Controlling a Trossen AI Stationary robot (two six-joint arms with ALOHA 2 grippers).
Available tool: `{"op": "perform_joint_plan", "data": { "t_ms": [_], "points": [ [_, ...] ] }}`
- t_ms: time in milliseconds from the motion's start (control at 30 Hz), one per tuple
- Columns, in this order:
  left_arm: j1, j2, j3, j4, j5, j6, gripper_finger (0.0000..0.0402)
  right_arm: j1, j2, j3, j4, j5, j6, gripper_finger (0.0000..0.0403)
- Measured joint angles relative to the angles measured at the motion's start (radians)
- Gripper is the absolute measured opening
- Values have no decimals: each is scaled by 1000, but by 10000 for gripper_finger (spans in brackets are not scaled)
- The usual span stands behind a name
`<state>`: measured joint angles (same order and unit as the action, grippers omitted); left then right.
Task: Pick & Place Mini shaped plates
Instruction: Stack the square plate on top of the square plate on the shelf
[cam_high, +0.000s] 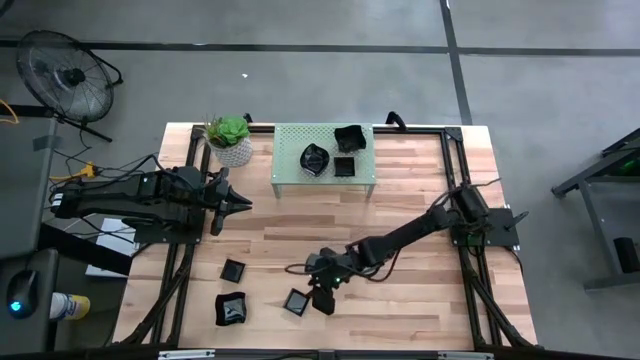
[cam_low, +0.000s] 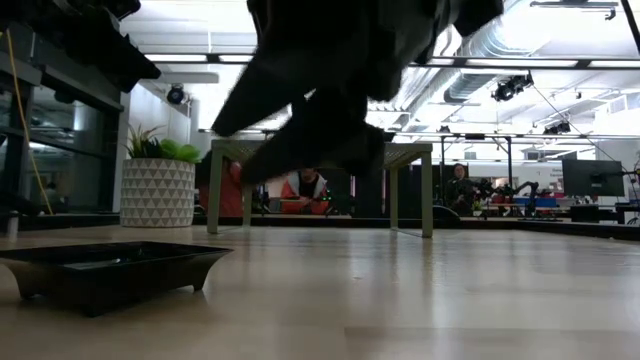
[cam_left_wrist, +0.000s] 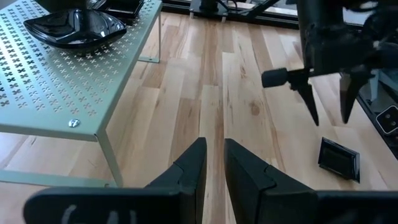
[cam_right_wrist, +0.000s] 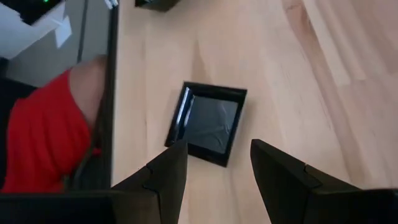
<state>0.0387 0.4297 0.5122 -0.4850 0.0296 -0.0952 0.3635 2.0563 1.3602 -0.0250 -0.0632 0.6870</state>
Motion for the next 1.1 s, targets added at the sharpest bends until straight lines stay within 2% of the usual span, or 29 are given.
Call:
{"op": "perform_joint_plan", "data": {
  "t_ms": [300, 667, 1100],
  "points": [
    [0, 0, 0, 1, 0, 0, 53, 58, 59, 0, 53, 86, 11, 171],
    [0, 0, 0, 1, 0, 0, 53, 75, 60, 0, 53, 247, -12, 171],
    [0, 0, 0, -1, -2, 0, 53, 98, 129, 0, 150, 316, -14, 171]
  ]
}}
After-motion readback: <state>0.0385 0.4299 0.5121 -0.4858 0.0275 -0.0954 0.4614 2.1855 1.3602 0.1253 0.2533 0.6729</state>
